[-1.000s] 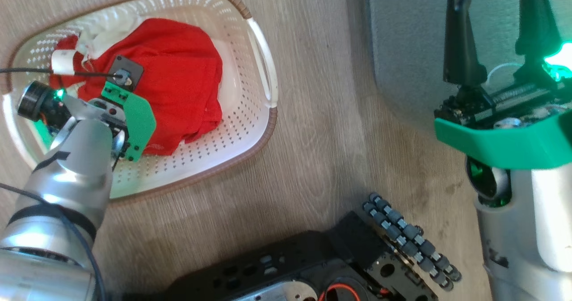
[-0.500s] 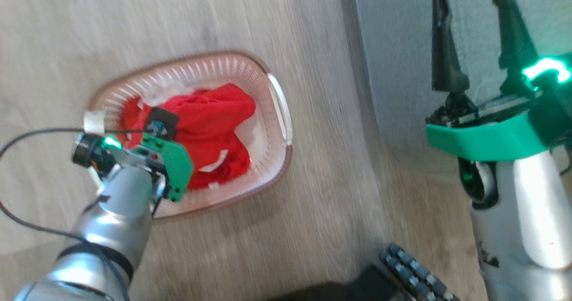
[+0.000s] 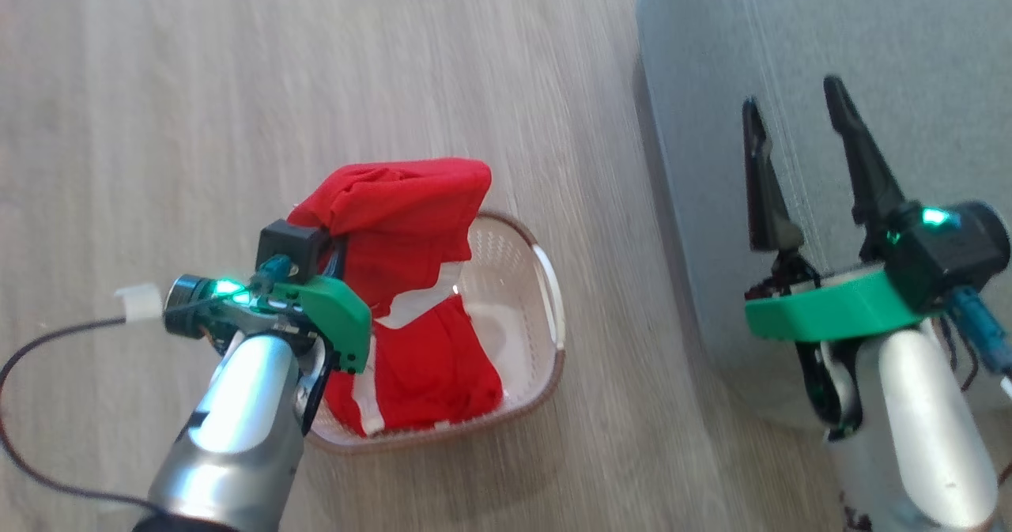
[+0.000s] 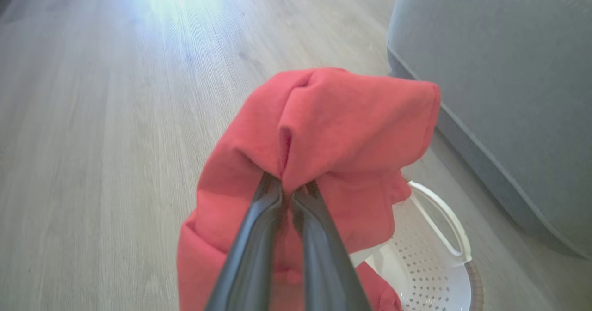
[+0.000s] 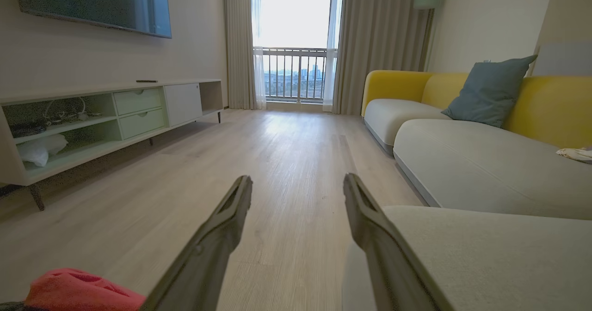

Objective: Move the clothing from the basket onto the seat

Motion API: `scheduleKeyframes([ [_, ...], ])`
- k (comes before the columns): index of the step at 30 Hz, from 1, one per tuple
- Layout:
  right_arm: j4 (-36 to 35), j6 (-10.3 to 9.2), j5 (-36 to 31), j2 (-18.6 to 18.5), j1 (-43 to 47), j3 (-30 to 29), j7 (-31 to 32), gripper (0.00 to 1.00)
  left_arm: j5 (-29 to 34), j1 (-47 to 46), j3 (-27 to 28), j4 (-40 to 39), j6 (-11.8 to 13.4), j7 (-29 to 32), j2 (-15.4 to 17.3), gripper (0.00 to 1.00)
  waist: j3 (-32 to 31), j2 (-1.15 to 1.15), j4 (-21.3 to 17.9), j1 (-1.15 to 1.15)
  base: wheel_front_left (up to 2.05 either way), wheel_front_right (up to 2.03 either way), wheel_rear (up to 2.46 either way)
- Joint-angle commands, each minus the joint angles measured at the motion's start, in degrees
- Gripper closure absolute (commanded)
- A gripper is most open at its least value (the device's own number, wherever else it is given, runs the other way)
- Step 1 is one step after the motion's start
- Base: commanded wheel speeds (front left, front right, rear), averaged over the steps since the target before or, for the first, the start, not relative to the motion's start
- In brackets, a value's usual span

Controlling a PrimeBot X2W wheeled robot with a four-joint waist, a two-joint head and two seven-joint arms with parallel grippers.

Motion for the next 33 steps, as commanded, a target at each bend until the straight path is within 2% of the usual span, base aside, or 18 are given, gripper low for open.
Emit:
scheduleKeyframes([
  [1,-1.54,-0.01,-0.4,-0.07,0.25,1.01,-0.36,0.0,-0.11,-0.24,2.17,-3.08,0.44,-0.79,1.74,1.0,-4.04,-0.01,2.28,0.01,0.0,0.0,0.0],
  [12,-0.92,-0.01,-0.09,-0.07,5.66,1.76,-0.36,0.0,2.36,9.37,7.73,-24.22,1.9,-0.79,2.36,1.0,-11.27,-0.01,3.66,0.01,0.0,0.0,0.0],
  [22,-1.36,-0.01,1.19,-0.07,10.48,1.42,-0.36,0.0,3.32,15.65,11.54,-32.82,2.13,-0.79,0.65,1.0,-15.31,-0.01,3.91,0.01,0.0,0.0,0.0],
  [28,-1.72,-0.01,0.7,-0.07,10.46,3.64,-0.36,0.0,4.77,16.38,12.64,-40.65,1.65,-0.8,-0.15,1.0,-15.68,-0.01,3.8,0.01,0.0,0.0,0.0],
  [33,-2.57,-0.01,-0.08,-1.37,9.24,8.51,-0.36,0.0,5.8,16.37,12.18,-47.31,0.93,-0.8,-0.66,1.0,-15.72,-0.01,3.89,0.01,0.0,0.0,0.0],
])
